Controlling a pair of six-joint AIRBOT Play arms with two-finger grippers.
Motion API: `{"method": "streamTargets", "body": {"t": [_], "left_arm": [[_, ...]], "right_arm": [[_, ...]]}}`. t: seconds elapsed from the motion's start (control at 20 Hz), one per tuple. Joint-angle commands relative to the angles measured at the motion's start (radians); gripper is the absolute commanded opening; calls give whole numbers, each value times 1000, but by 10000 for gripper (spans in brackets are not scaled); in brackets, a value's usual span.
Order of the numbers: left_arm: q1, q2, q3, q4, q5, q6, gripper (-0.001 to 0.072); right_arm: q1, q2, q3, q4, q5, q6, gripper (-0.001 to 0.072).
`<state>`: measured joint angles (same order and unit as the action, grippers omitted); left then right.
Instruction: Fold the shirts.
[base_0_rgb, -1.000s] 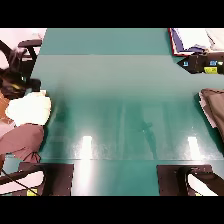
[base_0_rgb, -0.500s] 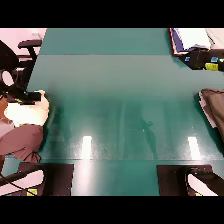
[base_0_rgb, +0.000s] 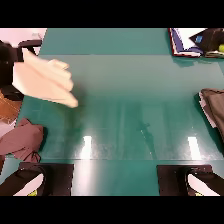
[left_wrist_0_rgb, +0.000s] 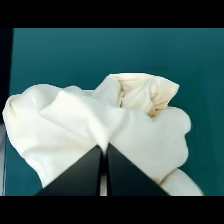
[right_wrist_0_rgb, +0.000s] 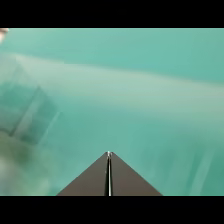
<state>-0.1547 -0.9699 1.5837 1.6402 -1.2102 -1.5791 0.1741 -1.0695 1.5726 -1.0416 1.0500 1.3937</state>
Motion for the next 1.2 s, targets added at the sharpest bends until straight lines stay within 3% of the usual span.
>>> {"method": "streamTargets", "body": {"t": [0.0,0.25,0.45,0.5,0.55,0.6,0.75,0.9,1.15], "left_arm": [[-237,26,134,3,-1,-30,21],[-522,-151,134,-2,31,-66,22],[-697,-409,134,-59,138,-15,28],[-715,-464,134,-103,196,11,206],[-720,-505,134,-148,250,16,502],[-716,-533,134,-169,289,16,571],[-613,-546,134,-163,282,15,571],[-405,-553,130,-182,177,-8,571],[-156,-575,-60,-384,166,-6,571]], "right_arm": [[1,-42,151,-6,13,0,15],[-37,-109,348,-6,121,0,14],[-98,-128,416,-6,216,0,15],[-111,-128,416,-6,230,0,15],[-124,-128,414,-6,252,0,15],[-134,-128,414,-6,274,0,15],[-141,-129,414,-6,312,0,14],[-140,-129,414,-6,315,0,15],[-140,-151,414,-4,326,1,15]]}}
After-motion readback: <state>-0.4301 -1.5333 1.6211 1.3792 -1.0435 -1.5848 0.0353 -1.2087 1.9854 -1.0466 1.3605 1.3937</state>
